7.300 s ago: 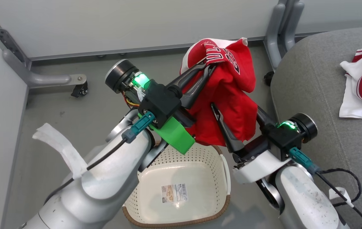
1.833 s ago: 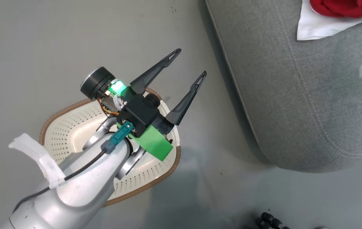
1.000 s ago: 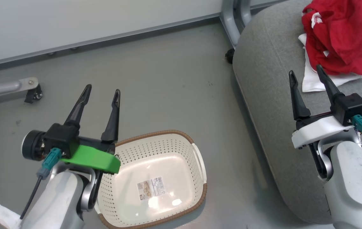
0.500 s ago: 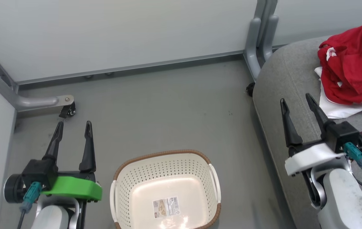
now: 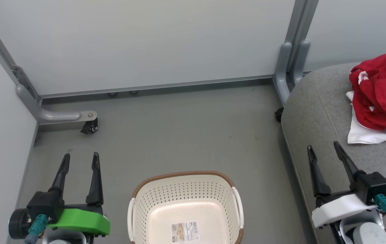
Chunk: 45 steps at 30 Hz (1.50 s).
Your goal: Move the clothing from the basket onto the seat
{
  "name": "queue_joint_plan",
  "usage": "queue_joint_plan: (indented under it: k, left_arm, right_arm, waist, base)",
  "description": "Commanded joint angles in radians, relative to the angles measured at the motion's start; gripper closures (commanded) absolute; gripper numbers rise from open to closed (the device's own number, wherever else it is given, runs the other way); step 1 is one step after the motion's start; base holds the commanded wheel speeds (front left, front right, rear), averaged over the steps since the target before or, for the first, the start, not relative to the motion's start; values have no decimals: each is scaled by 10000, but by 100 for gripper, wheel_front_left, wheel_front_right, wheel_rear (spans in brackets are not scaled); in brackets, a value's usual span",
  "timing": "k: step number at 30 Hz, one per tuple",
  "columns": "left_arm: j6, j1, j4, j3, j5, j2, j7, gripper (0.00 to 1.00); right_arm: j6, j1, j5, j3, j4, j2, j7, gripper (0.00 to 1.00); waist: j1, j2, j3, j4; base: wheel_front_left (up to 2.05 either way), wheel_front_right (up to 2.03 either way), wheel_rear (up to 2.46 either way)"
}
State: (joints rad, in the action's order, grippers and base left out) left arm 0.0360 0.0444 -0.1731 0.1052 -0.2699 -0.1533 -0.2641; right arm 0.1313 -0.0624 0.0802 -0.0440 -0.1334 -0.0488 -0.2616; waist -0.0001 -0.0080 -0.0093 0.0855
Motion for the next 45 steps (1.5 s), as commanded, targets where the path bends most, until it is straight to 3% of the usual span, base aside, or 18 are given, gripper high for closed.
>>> queue_joint_plan:
  k: [1,21,22,26,45]
  left_arm:
    - [84,-149,-58,-55,107,74,-2,0]
    - [452,-69,-507,-546,750,542,-3,0]
    - [423,-28,-513,-509,733,524,1,100]
    - [425,-58,-882,-482,663,565,37,100]
    - [494,173,-792,-925,-2776,675,965,100]
  right_arm:
    - [-11,233,121,-3,108,-19,-26,0]
    - [-11,660,331,129,96,-17,-26,0]
    - [0,676,397,134,98,8,0,100]
    - [0,759,491,148,-246,78,42,100]
    - [-2,392,4114,-74,-475,49,958,100]
  waist:
    - [1,80,-54,77]
    - [1,80,19,187]
    - [1,0,19,187]
    - [1,0,20,183]
    - [1,12,28,26]
  base:
    - [0,0,0]
    - [0,0,0]
    - [0,0,0]
    - [0,0,0]
    - [0,0,0]
